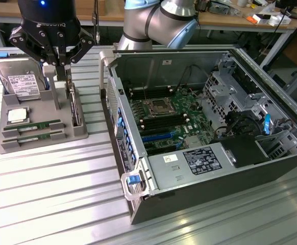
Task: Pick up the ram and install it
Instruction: 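Reach for the ram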
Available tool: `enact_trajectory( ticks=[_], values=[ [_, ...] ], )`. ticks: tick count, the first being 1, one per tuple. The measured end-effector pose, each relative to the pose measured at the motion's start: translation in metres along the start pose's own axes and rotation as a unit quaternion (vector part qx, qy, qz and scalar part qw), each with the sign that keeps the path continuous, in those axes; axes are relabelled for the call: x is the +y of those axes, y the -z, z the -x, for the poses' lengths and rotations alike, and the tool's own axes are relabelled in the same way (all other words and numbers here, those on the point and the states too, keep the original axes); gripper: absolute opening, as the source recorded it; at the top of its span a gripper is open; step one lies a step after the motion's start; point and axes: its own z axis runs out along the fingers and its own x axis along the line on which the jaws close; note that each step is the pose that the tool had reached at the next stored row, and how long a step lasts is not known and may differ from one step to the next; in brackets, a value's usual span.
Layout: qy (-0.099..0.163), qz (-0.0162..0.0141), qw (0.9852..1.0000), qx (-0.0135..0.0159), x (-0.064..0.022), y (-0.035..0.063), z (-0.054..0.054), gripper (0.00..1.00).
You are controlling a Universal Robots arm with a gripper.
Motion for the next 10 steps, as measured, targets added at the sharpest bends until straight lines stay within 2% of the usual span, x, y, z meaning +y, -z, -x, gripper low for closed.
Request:
enact_trajectory(
  ticks=[10],
  values=[
    [0.0, 0.0, 1.0, 0.0, -0.0011, 0.0004, -0.015, 0.1]
  ],
)
